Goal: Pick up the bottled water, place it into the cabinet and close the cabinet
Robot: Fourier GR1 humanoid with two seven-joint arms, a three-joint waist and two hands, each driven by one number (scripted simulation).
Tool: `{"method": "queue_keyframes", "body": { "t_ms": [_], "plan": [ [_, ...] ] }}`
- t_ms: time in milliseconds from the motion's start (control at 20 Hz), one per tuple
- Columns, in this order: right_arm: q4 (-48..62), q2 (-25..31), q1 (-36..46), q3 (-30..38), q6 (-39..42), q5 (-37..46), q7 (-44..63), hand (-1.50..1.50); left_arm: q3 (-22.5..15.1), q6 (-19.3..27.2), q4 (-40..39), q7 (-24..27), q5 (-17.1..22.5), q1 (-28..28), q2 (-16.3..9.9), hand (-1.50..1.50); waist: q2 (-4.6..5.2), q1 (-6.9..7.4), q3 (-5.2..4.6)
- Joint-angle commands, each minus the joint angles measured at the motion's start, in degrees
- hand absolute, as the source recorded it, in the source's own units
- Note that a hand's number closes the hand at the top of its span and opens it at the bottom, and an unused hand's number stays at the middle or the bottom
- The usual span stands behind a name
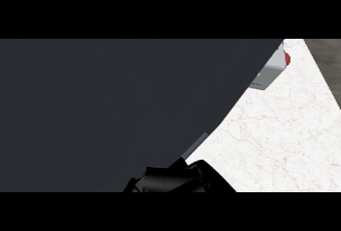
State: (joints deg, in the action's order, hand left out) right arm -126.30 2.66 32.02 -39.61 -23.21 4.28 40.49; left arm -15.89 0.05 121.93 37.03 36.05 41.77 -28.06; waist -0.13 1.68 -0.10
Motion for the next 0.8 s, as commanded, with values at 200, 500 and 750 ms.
{"method": "queue_keyframes", "body": {
  "t_ms": [200, 500, 750],
  "plan": [
    [16.5, -2.6, 8.1, 10.3, 3.5, -7.2, -7.4, 1.5, 5.1, -5.5, 0.8, 2.1, 3.0, 5.9, -0.9, 1.5, 0.19, -0.43, 0.09],
    [29.8, -1.0, 15.8, 22.6, 11.8, -14.9, -13.0, 1.5, 8.3, -8.6, 0.0, 2.0, 4.6, 6.6, -1.5, 1.5, 0.34, -0.4, 0.1],
    [41.0, -2.6, 19.4, 23.7, 12.4, -13.3, -15.5, 1.5, 12.7, -13.0, 0.5, 2.1, 6.9, 10.7, -2.6, 1.5, 0.2, -0.29, 0.09]
  ]
}}
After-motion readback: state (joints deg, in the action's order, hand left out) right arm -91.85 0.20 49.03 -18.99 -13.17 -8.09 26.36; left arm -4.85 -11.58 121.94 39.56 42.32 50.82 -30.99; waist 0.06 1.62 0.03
